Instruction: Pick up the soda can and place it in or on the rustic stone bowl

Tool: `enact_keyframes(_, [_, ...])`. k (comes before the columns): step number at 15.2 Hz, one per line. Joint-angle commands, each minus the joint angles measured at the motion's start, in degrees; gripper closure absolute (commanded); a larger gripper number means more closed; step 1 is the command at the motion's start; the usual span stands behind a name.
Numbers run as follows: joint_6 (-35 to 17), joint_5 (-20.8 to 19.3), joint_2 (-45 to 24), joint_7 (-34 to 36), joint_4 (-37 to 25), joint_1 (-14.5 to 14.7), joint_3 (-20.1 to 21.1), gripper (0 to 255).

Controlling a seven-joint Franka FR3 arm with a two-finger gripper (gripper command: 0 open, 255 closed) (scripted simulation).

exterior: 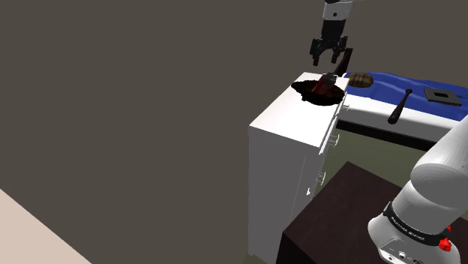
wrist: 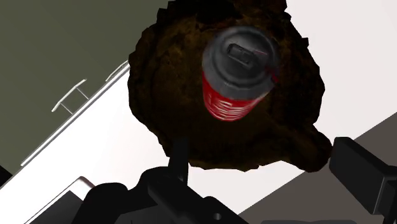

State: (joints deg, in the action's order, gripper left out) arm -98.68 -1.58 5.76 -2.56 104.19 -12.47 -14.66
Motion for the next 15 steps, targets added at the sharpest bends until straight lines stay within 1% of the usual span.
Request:
enact_keyframes(1, [0.0, 0.0, 0.0, 0.0, 0.0, 0.0, 0.0, 0])
enact_keyframes(3, [0.0, 0.0, 0.0, 0.0, 0.0, 0.0, 0.0, 0])
enact_keyframes(7, [7.5, 0.3, -1.2, -0.3, -8.7, 0.0, 0.0, 0])
enact_keyframes(15, [7.5, 0.3, -1.2, -0.3, -8.7, 0.0, 0.0, 0])
